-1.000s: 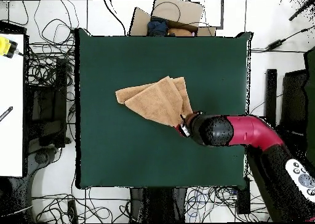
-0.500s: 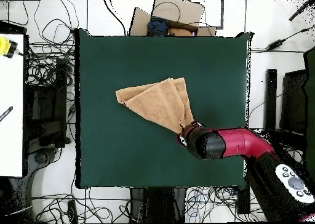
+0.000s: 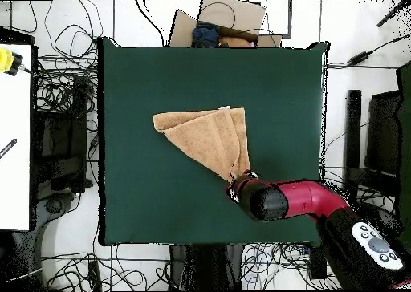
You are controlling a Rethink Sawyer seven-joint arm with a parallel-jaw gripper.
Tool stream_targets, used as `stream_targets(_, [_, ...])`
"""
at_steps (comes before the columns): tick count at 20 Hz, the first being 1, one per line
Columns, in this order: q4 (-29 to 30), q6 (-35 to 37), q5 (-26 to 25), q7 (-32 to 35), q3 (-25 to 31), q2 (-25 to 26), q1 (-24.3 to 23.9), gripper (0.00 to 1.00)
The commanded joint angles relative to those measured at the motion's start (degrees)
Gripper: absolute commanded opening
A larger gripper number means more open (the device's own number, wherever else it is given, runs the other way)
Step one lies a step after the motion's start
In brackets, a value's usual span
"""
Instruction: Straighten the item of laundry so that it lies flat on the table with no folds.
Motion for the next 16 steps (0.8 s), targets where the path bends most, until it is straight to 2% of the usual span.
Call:
stream_targets(1, [6.94, -5.24, -4.38, 4.69, -3.10, 0.31, -2.44, 1.00])
stream_targets(7, [9.02, -6.05, -3.66, 4.97, -2.78, -1.09, -3.71, 1.00])
stream_targets(16, [9.52, -2.68, 0.55, 5.93, -1.35, -3.17, -2.03, 1.00])
